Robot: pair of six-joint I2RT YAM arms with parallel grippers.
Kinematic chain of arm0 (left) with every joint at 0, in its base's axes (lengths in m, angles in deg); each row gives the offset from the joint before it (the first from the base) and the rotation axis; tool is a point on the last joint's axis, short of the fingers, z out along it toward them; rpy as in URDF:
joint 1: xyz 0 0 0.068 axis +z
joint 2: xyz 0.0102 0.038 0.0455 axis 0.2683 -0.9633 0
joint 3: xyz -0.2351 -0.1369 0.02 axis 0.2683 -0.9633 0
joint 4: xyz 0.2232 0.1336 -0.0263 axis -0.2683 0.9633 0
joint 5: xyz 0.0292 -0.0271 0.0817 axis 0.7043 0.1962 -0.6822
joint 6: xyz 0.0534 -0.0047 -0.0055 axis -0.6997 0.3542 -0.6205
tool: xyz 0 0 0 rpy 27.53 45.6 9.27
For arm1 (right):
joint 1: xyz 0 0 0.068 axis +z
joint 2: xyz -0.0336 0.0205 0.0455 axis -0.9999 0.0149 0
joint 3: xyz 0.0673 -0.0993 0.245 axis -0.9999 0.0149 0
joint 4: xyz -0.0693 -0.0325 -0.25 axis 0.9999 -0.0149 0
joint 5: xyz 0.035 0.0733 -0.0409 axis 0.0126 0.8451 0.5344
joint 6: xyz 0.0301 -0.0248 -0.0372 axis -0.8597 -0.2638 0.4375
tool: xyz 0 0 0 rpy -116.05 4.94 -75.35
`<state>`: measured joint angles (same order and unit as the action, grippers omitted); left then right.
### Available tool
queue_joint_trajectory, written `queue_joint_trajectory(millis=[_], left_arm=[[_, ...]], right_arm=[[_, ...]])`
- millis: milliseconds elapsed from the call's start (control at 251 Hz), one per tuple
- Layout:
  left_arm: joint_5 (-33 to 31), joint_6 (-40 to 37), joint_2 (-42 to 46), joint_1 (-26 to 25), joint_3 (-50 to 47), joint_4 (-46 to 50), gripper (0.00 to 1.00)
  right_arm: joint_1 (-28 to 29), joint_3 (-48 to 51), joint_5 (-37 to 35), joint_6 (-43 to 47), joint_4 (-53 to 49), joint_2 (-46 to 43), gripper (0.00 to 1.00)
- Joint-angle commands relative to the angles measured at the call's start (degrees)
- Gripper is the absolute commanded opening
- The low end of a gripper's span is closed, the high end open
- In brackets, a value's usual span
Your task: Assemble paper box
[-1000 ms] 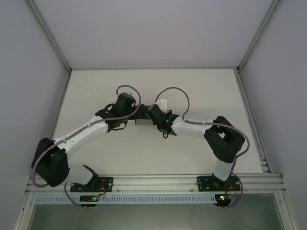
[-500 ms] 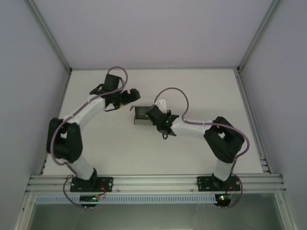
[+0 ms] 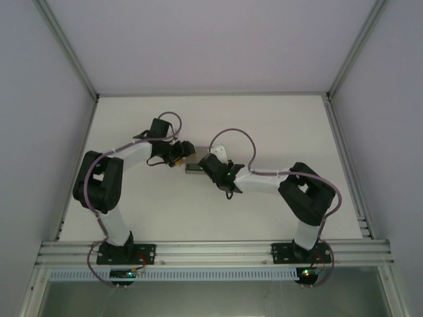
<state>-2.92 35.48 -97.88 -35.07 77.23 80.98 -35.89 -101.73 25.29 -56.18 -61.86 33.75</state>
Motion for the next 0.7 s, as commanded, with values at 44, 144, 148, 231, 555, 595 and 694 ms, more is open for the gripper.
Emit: queue_joint_trajectory(millis=[44,144,148,231,555,595,694], left_arm=[[-1.0,1.1,-2.4,-0.3,-3.0,-2.4,0.65],[-1.6,0.9,-3.3,-0.3,-3.2,-2.7,0.63],[-1.6,0.9,-3.3,-0.3,-3.2,-2.7,0.62],[-1.8,0.7,-3.9,-0.3,-3.0,-2.8,0.61],[-2.3,0.2,-5.6,-0.3,-2.1,-4.1,0.56],[-2.2,0.0,-5.9,-0.3,-2.0,-4.2,0.53],[-1.5,-0.6,-6.1,-0.2,-2.5,-5.6,0.51]], right_arm=[[0.9,1.5,2.0,2.8,-2.7,-2.7,0.33],[0.9,2.5,3.6,3.8,-3.7,-4.5,0.44],[0.9,2.6,3.7,3.9,-3.8,-4.6,0.45],[0.9,4.0,5.0,4.4,-4.8,-6.9,0.54],[-1.2,13.2,13.4,5.3,-6.7,-18.8,0.99],[-2.4,13.9,15.5,5.3,-6.1,-19.9,0.99],[-6.5,14.3,21.9,3.8,-4.5,-21.9,0.99]])
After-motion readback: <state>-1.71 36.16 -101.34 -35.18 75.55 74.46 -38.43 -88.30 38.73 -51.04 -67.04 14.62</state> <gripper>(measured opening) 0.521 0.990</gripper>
